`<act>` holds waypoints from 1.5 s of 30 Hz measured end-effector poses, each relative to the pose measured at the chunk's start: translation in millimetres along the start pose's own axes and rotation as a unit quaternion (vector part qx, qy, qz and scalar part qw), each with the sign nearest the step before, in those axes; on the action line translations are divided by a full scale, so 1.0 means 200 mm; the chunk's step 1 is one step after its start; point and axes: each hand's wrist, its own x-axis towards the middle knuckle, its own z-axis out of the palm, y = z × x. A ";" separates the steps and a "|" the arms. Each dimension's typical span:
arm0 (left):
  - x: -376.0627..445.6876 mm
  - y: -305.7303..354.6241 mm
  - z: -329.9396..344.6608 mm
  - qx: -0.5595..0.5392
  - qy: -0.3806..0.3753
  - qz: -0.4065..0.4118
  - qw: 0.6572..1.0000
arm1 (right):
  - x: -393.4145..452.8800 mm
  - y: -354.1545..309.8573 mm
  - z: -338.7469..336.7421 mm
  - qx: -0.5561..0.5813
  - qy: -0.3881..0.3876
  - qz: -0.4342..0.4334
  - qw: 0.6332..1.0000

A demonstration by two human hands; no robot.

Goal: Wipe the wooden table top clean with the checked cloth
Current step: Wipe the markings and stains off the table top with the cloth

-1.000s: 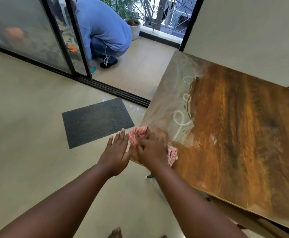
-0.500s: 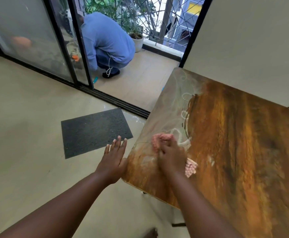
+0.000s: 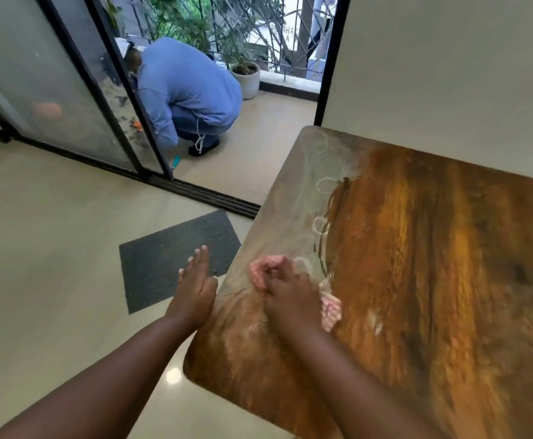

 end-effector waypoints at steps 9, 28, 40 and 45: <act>0.22 0.07 -0.08 -0.033 -0.001 -0.048 0.998 | -0.38 0.14 0.00 -0.012 -0.046 -0.161 0.986; 0.71 0.25 0.07 0.129 -0.139 0.196 0.962 | -0.32 0.43 -0.09 -0.046 0.001 0.150 0.988; 0.82 0.25 0.05 0.114 -0.131 0.194 0.966 | -0.02 -0.12 0.02 -0.035 -0.022 0.024 0.999; 0.84 0.20 0.01 0.099 -0.137 0.184 0.968 | -0.06 0.34 -0.10 -0.050 0.003 0.168 0.985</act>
